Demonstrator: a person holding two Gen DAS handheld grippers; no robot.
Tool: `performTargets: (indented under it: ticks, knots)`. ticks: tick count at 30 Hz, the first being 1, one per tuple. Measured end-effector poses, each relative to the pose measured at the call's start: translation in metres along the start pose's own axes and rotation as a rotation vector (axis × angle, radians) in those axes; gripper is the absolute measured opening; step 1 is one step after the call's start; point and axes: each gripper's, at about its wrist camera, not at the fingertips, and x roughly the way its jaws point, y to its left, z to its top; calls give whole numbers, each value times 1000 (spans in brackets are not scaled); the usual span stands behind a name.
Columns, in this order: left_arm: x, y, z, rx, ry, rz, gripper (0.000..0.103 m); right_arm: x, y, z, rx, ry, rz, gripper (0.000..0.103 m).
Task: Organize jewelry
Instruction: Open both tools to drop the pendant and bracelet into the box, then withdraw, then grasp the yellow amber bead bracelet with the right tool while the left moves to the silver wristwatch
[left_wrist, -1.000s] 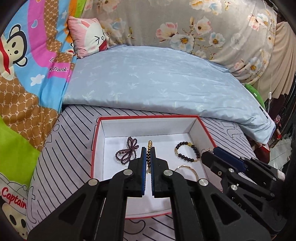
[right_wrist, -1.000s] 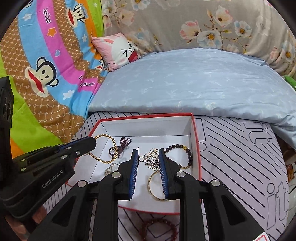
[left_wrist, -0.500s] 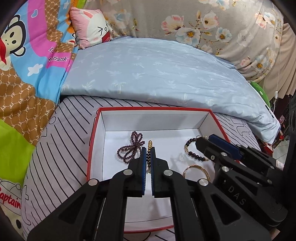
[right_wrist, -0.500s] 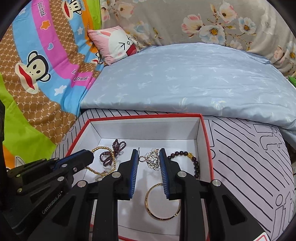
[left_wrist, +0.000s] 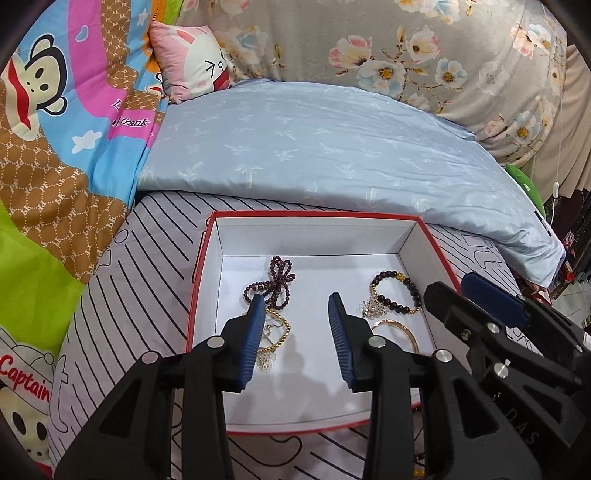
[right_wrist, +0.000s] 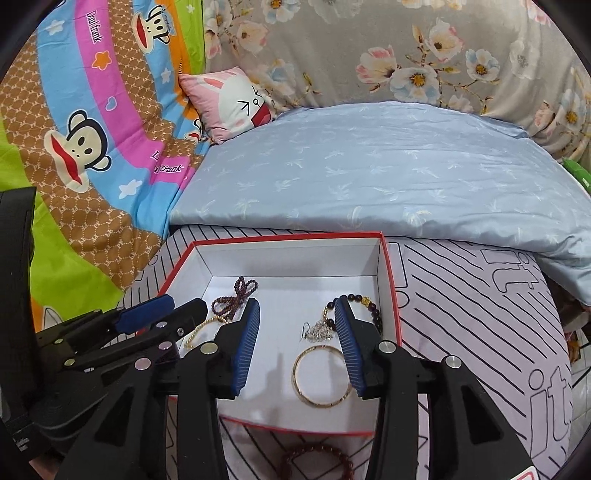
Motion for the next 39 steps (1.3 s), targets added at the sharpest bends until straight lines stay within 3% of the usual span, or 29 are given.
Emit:
performTargets:
  ticks: [11, 19, 23, 29, 34, 39]
  knots:
    - [-36, -4, -30, 25, 0, -9, 34, -46, -4, -38, 40, 5, -10, 45]
    - [-56, 7, -73, 11, 39, -5, 36, -73, -15, -85, 78, 52, -29, 45]
    - [-63, 17, -95, -23, 67, -4, 43, -78, -16, -110, 93, 89, -30, 45]
    - [-71, 30, -126, -37, 105, 15, 44, -82, -14, -144, 107, 140, -26, 45]
    - [-79, 38, -147, -54, 130, 28, 57, -81, -10, -162, 107, 176, -27, 46]
    - [-84, 35, -163, -44, 153, 12, 58, -79, -3, -174, 91, 196, -29, 54]
